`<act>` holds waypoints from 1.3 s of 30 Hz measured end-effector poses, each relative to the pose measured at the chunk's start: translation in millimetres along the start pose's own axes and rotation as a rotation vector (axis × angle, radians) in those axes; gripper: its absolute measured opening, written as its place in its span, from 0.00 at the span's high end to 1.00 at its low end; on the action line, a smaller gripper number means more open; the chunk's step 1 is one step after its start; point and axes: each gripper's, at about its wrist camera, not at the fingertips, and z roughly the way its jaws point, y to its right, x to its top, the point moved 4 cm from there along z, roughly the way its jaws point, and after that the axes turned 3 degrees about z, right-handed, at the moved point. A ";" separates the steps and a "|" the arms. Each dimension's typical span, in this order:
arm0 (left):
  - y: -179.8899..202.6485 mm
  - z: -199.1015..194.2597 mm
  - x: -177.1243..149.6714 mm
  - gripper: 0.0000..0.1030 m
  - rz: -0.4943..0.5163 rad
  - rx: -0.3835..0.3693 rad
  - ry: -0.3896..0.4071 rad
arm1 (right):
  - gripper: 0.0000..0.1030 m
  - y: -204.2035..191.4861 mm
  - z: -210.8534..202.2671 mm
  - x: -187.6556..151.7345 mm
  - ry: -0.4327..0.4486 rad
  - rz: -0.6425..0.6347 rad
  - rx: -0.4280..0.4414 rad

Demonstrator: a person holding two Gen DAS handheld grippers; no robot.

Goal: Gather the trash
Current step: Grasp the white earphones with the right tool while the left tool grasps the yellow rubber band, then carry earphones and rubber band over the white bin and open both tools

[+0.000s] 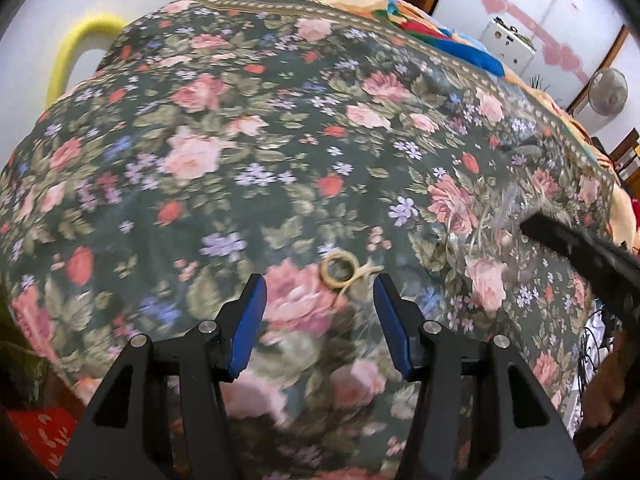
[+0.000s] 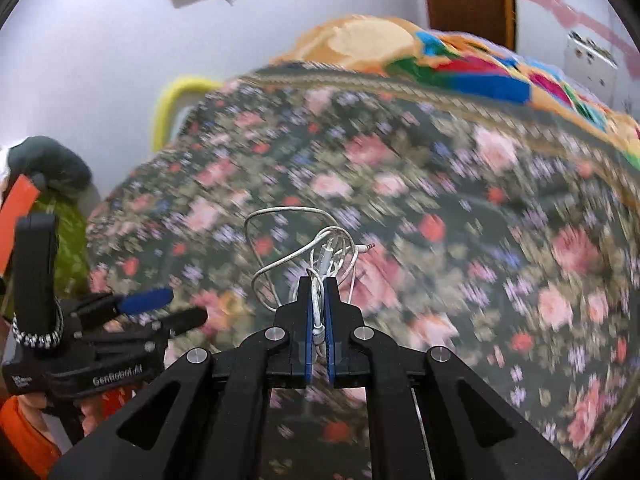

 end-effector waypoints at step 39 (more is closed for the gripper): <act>-132.9 -171.8 -78.6 0.73 -0.167 0.153 0.178 | 0.95 -182.1 -54.6 -18.8 0.035 -0.178 0.144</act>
